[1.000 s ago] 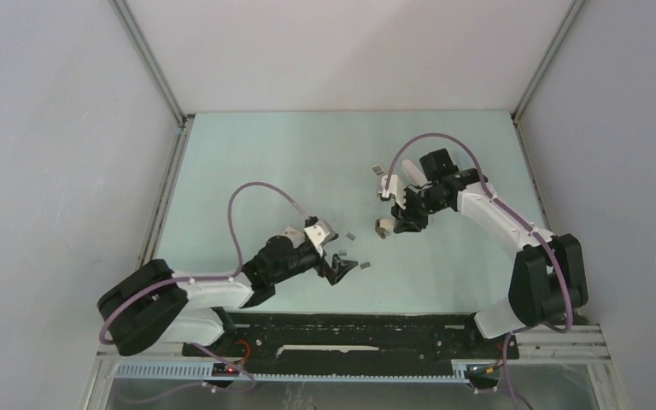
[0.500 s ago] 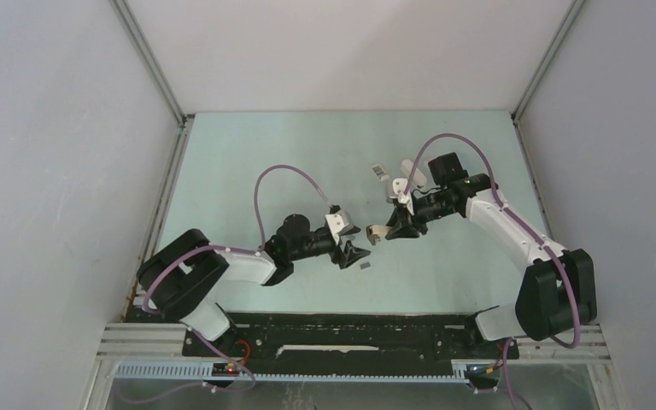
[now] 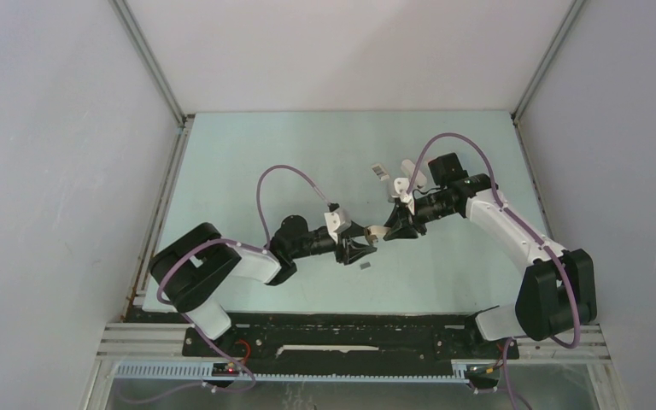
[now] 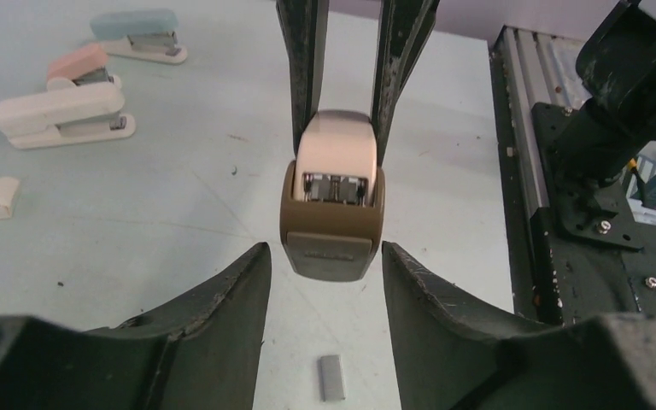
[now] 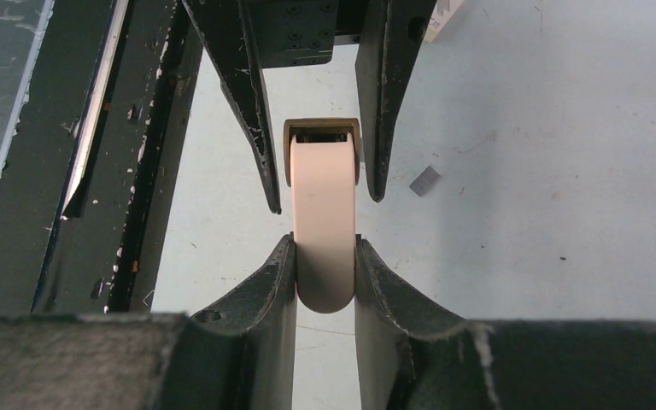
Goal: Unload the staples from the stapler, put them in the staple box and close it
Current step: Unload the staple at the center of the board.
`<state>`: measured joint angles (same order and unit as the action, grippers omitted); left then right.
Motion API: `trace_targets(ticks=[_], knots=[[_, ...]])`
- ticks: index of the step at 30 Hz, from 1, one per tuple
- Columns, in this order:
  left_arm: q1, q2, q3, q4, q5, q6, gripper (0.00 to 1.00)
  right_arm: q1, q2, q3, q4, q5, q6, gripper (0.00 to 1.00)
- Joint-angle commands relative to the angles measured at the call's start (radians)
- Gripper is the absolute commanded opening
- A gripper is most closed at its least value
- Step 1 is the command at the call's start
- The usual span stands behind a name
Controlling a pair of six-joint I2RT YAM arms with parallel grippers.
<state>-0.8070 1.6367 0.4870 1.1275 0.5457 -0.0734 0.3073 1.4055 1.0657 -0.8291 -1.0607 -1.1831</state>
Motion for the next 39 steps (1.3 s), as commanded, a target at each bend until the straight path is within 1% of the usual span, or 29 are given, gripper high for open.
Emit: trace_targets(ticks=[1,3,5,12,14,16,19,22,24,27,30,32,36,39], knots=[[0.0,0.009,0.015,0.14,0.004,-0.027,0.55,-0.007,-0.014,0.0,-0.002,-0.052,-0.005,0.0],[0.0,0.01,0.018,0.141,0.002,-0.029,0.53,-0.008,-0.012,0.0,-0.004,-0.054,-0.005,0.0],[0.001,0.011,0.018,0.141,0.002,-0.028,0.48,-0.01,-0.013,0.0,-0.003,-0.055,-0.004,0.0],[0.017,0.003,-0.004,0.119,0.0,-0.021,0.15,-0.036,-0.005,-0.002,0.001,-0.032,-0.004,0.0],[0.037,-0.007,0.006,0.067,0.01,-0.018,0.08,-0.039,0.01,-0.002,0.013,0.016,0.004,0.0],[0.064,-0.019,0.039,-0.041,0.032,-0.008,0.03,-0.041,0.039,-0.001,0.045,0.102,0.032,0.0],[0.098,-0.032,0.126,-0.336,0.084,0.051,0.01,-0.05,0.089,0.0,0.091,0.207,0.092,0.0],[0.114,-0.029,0.247,-0.665,0.113,0.181,0.0,-0.054,0.13,0.0,0.11,0.288,0.114,0.0],[0.117,-0.019,0.329,-0.852,0.081,0.271,0.0,-0.056,0.152,0.002,0.114,0.323,0.123,0.0],[0.117,0.008,0.438,-1.032,0.019,0.351,0.0,-0.062,0.178,0.012,0.12,0.359,0.138,0.0],[0.117,0.036,0.539,-1.172,-0.043,0.401,0.0,-0.076,0.196,0.017,0.125,0.375,0.155,0.0],[0.117,0.053,0.585,-1.236,-0.046,0.414,0.0,-0.083,0.203,0.023,0.121,0.361,0.164,0.0],[0.117,0.089,0.631,-1.255,-0.005,0.391,0.0,-0.083,0.212,0.033,0.104,0.305,0.177,0.0],[0.116,0.11,0.635,-1.211,0.033,0.324,0.01,-0.083,0.216,0.047,0.078,0.245,0.182,0.0]])
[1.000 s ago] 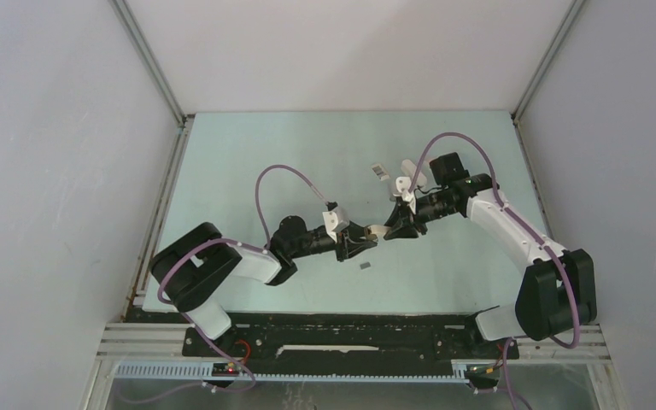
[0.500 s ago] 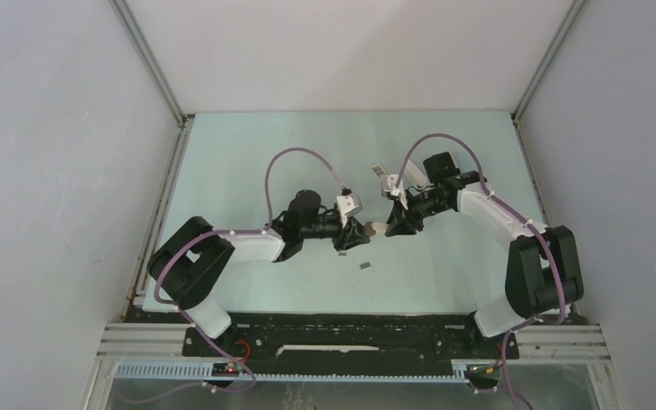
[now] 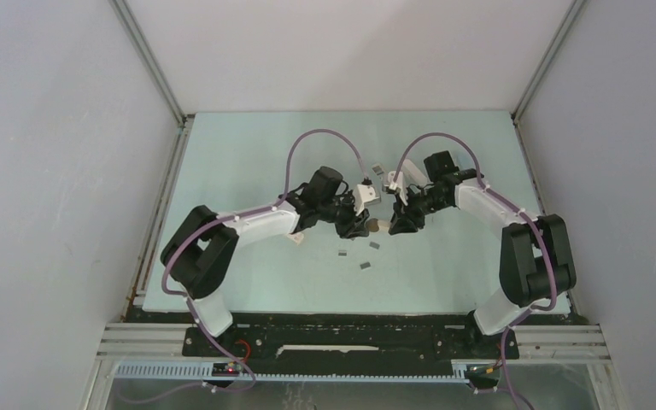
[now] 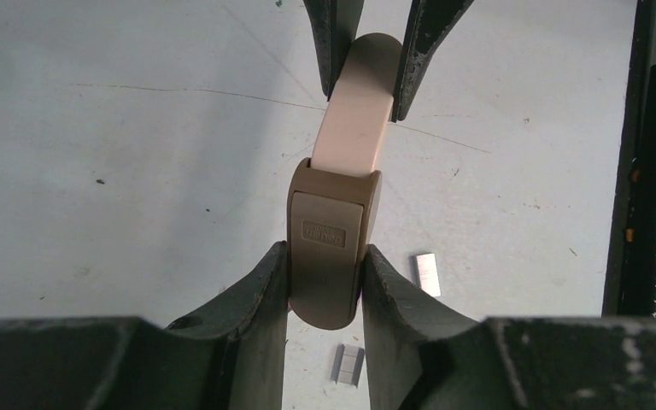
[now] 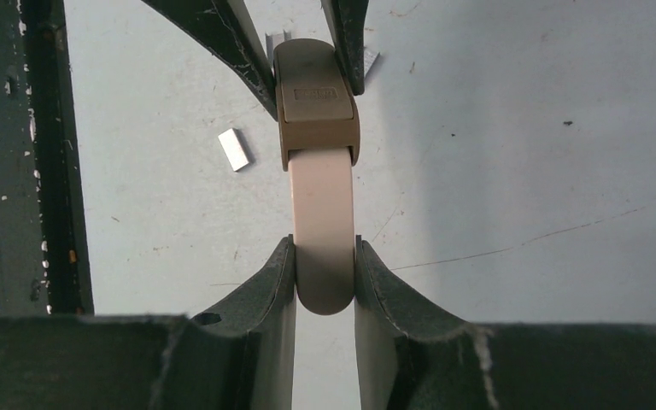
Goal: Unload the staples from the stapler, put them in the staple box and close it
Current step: Unload the staple at the center of the board.
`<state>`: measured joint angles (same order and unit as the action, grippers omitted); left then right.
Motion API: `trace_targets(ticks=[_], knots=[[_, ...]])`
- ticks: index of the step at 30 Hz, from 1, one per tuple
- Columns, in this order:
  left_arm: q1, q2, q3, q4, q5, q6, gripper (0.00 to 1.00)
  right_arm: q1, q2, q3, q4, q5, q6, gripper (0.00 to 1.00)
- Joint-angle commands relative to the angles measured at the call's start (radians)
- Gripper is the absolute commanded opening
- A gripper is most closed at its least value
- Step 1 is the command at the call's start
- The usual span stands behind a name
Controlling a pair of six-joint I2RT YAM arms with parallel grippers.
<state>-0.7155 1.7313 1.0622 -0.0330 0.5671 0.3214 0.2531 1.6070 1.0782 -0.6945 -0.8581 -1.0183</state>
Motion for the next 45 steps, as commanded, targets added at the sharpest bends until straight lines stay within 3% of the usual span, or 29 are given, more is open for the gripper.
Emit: trace_targets(ticks=[1,3,10,17,25,32,36,38,45], knots=[[0.025,0.02,0.057,-0.022,0.03,-0.104,0.02,-0.029,0.014,0.036,-0.061,0.018,0.021,0.0],[0.024,0.023,0.038,0.056,0.07,-0.181,0.1,-0.029,0.012,0.045,-0.081,-0.042,0.024,0.0],[0.006,-0.047,-0.085,0.352,0.113,-0.381,0.56,-0.029,-0.007,0.068,-0.167,-0.217,-0.02,0.0],[0.004,-0.15,-0.144,0.397,0.062,-0.404,0.82,-0.038,-0.03,0.079,-0.221,-0.299,-0.061,0.0],[0.015,-0.329,-0.191,0.393,-0.043,-0.407,0.94,-0.076,-0.055,0.081,-0.241,-0.348,-0.071,0.0],[0.048,-0.505,-0.167,0.252,-0.165,-0.373,1.0,-0.101,-0.085,0.081,-0.23,-0.318,-0.051,0.0],[0.093,-0.614,-0.132,0.159,-0.278,-0.463,1.0,-0.122,-0.135,0.091,-0.226,-0.198,0.004,0.0],[0.126,-0.661,-0.137,0.146,-0.263,-0.473,1.0,-0.135,-0.167,0.101,-0.269,-0.103,0.008,0.0],[0.169,-0.757,-0.184,0.058,-0.291,-0.359,1.0,-0.289,-0.263,0.11,-0.429,0.294,-0.055,0.0]])
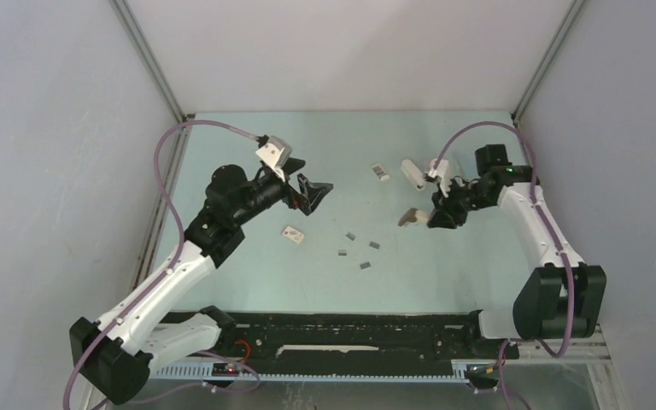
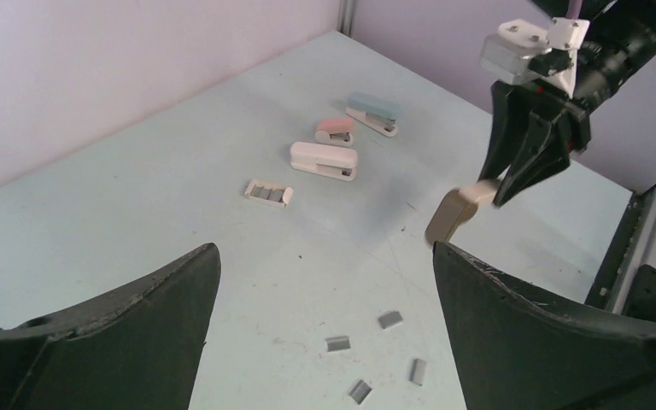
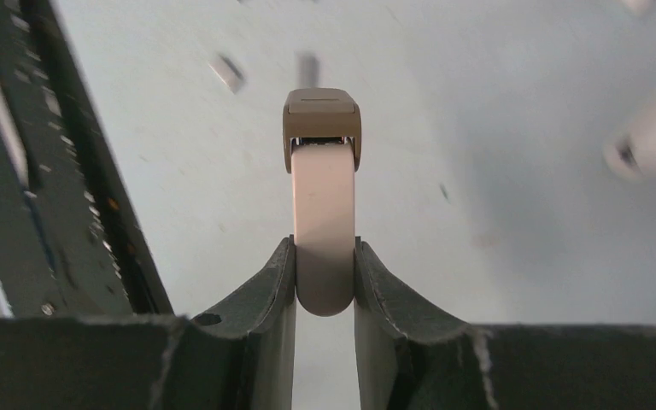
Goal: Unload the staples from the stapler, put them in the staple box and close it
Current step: Place the stapler at the center of the board.
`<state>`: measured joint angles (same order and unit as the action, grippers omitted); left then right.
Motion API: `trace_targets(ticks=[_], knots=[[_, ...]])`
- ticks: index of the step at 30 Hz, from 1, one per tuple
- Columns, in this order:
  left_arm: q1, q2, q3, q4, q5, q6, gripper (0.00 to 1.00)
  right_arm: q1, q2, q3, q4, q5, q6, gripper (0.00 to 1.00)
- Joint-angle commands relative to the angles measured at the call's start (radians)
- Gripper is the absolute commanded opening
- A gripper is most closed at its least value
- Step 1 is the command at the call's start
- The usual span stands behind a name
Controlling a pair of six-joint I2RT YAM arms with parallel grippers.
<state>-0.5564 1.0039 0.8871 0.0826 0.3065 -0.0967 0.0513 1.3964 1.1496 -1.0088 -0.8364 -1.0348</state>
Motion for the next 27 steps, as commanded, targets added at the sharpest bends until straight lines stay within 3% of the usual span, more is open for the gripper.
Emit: trace_targets(ticks=[1,7,13,20,27], knots=[[0.01,-0.036,-0.016,-0.058,-0.027,0.068,1.0,-0.109,-0.053,0.052,-0.148,0.348,-0.06,0.0],[0.04,-0.047,0.029,-0.066,0.023,0.091,1.0,-0.185,0.01,0.189,-0.312,0.698,-0.117,0.0],[0.083,-0.057,0.037,-0.066,0.033,0.063,1.0,-0.181,0.142,0.207,-0.249,0.923,-0.051,0.0],[0.091,-0.086,0.016,-0.066,0.037,0.052,1.0,-0.135,0.329,0.304,-0.174,0.999,0.044,0.0],[0.105,-0.111,0.014,-0.074,0.03,0.045,1.0,-0.055,0.522,0.403,-0.086,0.977,0.145,0.0]])
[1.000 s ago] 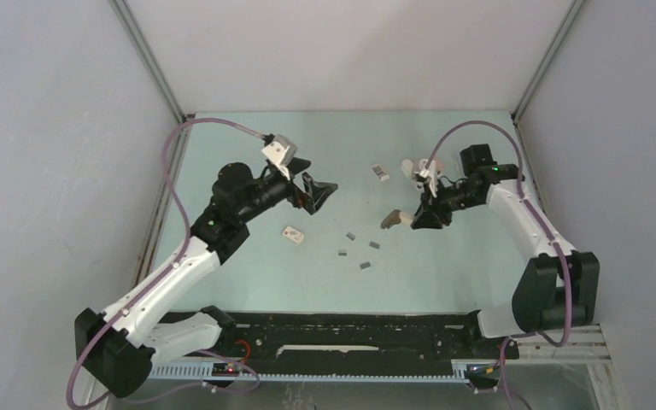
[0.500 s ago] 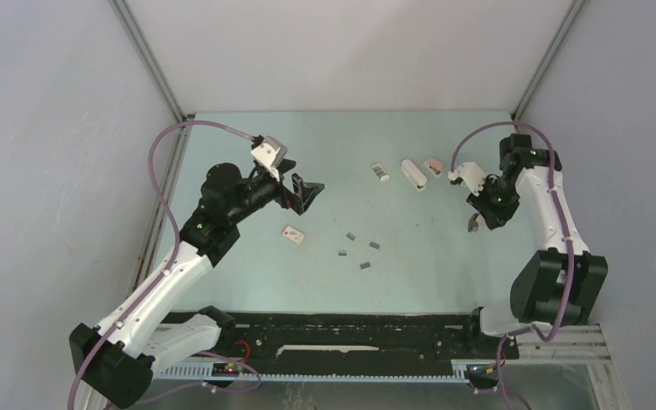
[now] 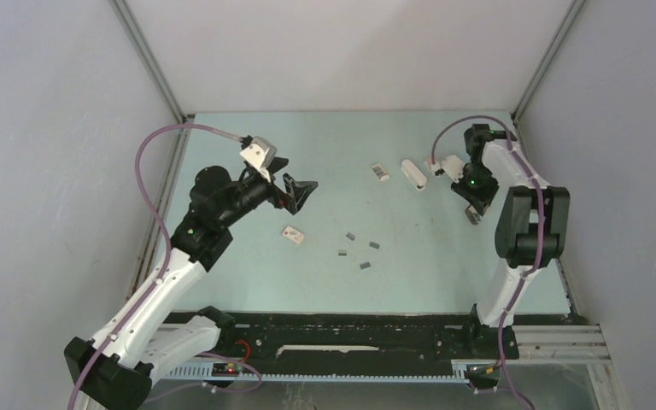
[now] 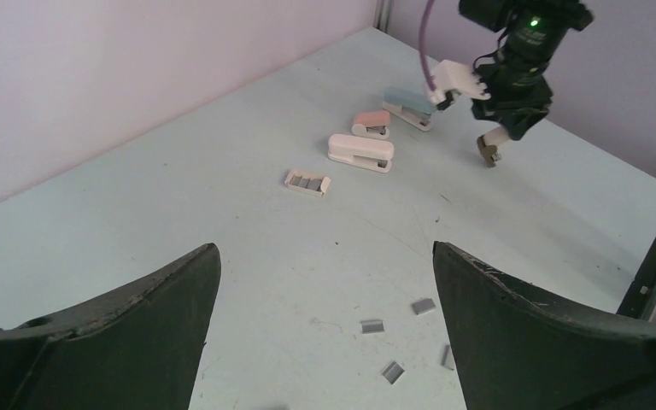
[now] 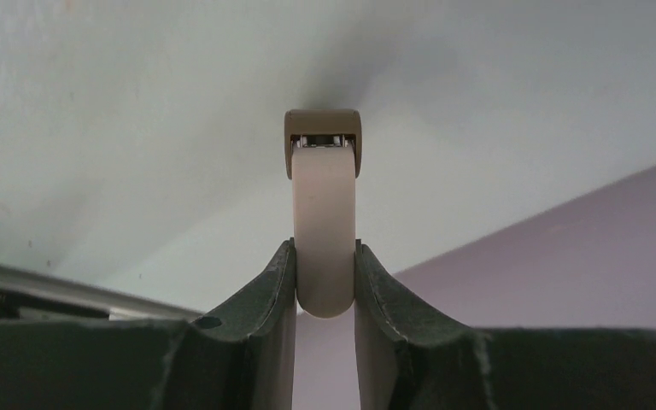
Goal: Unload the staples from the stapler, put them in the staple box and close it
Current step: Place the stapler at the center of the board, then pick up the staple box from the center of the board.
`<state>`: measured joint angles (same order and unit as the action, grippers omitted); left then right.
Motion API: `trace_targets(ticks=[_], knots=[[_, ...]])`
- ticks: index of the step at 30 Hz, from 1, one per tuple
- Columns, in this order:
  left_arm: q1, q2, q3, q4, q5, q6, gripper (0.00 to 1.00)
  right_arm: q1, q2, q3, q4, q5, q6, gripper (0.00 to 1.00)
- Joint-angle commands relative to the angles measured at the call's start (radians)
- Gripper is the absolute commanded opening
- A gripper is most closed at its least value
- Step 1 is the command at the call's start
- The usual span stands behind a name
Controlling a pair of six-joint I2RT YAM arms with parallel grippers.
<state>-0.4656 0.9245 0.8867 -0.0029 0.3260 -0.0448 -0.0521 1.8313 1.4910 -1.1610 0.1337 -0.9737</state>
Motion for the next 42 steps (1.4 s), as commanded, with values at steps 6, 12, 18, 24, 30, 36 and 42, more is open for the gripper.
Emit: trace_targets(ticks=[6,12,18,24,30,36,42], knots=[[0.023,-0.039,0.009,0.009,0.013,-0.014,1.0,0.11,0.19,0.075,0.205,-0.046,0.149,0.0],[0.031,-0.041,0.006,0.009,0.002,-0.014,1.0,0.109,0.198,0.048,0.298,-0.111,0.189,0.0],[0.04,-0.033,0.005,0.009,0.005,-0.021,1.0,0.082,0.15,0.029,0.316,-0.209,0.226,0.31],[0.047,-0.03,-0.003,0.009,-0.011,-0.015,1.0,0.074,0.058,-0.032,0.323,-0.267,0.231,0.57],[0.051,-0.028,-0.01,0.013,-0.009,-0.013,1.0,0.073,-0.074,-0.043,0.291,-0.315,0.225,0.64],[0.058,-0.031,-0.041,0.058,-0.011,-0.024,1.0,0.098,-0.275,-0.053,0.253,-0.536,0.25,0.64],[0.059,-0.009,-0.056,0.089,-0.013,-0.067,1.0,0.13,-0.446,-0.126,0.22,-0.992,0.212,0.65]])
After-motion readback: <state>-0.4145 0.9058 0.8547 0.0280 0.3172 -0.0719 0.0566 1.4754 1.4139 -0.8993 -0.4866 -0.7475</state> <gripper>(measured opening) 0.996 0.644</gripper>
